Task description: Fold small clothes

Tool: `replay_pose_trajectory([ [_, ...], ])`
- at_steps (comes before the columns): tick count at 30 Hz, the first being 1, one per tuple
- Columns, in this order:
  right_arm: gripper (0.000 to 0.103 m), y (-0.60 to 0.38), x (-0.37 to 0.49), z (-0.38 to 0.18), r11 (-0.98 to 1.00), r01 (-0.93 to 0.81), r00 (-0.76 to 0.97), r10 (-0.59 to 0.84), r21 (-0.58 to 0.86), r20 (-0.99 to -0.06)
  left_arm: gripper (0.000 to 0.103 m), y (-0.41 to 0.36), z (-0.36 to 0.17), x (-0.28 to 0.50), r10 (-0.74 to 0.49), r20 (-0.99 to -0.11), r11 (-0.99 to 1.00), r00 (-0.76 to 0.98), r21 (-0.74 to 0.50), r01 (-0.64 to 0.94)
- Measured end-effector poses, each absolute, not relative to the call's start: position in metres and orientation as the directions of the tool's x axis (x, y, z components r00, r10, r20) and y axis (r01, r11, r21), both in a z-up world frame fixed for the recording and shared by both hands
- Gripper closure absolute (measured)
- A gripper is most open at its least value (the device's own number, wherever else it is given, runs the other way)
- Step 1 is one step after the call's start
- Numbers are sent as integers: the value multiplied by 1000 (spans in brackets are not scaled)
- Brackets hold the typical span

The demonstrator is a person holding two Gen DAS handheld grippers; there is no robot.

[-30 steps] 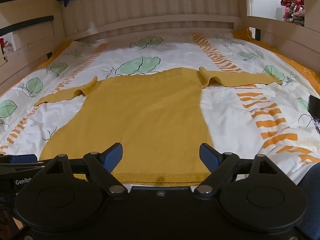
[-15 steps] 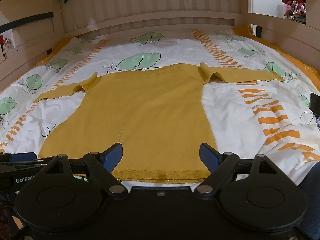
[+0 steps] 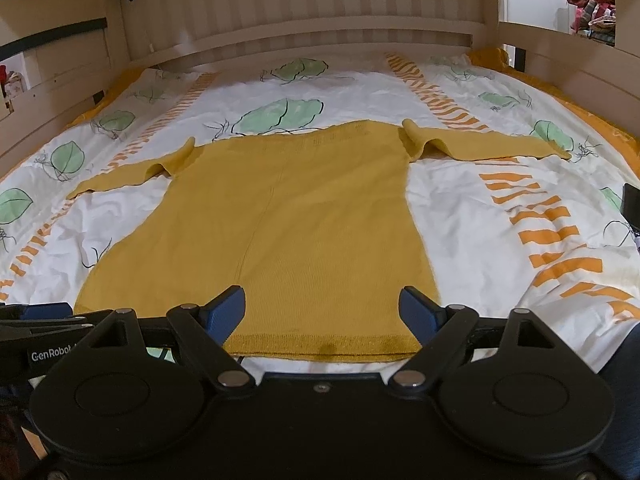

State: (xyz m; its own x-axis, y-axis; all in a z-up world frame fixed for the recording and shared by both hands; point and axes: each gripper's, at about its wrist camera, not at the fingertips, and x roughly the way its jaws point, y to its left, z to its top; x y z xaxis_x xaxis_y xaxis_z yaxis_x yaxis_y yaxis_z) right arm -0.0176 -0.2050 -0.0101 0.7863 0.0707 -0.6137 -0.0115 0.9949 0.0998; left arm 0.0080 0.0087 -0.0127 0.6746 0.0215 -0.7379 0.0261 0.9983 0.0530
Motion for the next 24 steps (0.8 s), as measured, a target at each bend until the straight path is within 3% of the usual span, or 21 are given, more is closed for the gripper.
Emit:
replay_pose_trajectory([
  [24,17,-201,-12,-15,994,-16,772,80,106,-630,54,11,-19,13,23,-750,998,661,52,24],
])
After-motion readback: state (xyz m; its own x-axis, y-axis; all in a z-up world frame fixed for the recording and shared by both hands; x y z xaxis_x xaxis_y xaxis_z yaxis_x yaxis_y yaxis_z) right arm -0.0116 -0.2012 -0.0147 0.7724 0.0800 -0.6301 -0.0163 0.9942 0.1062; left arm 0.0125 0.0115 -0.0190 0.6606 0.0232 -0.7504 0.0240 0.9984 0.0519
